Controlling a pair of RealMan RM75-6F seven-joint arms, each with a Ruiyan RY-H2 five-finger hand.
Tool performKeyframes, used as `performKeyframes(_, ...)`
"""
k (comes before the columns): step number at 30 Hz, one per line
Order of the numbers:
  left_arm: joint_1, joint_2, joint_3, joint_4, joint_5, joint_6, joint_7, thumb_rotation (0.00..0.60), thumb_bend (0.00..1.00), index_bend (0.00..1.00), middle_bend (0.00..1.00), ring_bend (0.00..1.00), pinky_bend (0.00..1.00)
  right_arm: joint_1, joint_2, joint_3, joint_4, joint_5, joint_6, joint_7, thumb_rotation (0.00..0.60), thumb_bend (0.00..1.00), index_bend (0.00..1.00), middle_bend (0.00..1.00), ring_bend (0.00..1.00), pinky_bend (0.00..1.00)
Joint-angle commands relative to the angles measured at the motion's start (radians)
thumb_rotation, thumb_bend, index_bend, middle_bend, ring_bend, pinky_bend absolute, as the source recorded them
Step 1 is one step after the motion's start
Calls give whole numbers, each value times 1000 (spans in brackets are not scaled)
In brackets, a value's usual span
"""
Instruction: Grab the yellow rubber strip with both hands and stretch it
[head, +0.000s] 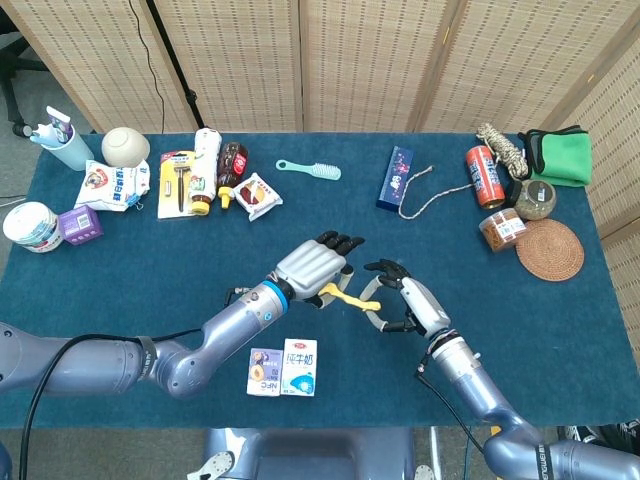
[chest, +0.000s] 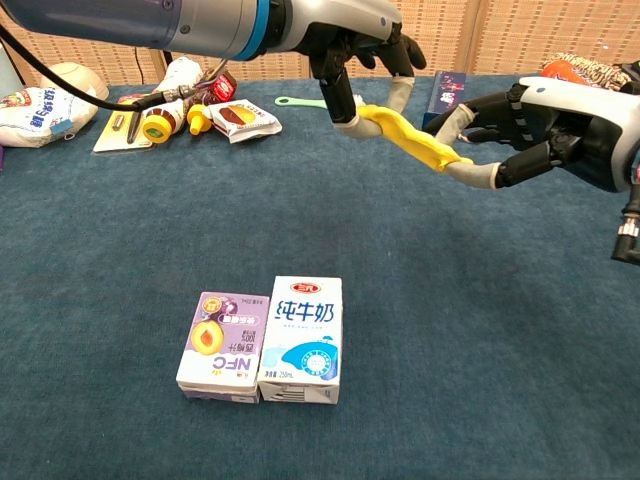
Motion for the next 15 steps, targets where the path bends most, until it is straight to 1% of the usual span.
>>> performKeyframes(1, -1, -1, 0, 0, 0, 0, 0, 600, 427, 689, 0, 0, 0, 2, 0, 1, 0, 1, -2, 0, 600, 398, 462, 175, 0, 0)
performKeyframes(8, -4, -3, 0, -2, -2, 2, -1, 600, 427, 688, 0, 0, 0, 6, -4, 1, 2, 5, -5, -3, 600, 404, 492, 202, 14, 0)
performKeyframes(13, -6, -7, 3, 0, -3, 4, 2, 600, 427, 687, 0, 0, 0, 8, -13, 3, 7, 14, -2, -11, 600, 429, 529, 233, 61, 0)
performKeyframes(15, -6, -9, 4, 0, -4, 3, 1, 600, 427, 687, 0, 0, 0, 8, -13, 4, 8, 18, -2, -15, 600, 456, 543, 248, 82, 0)
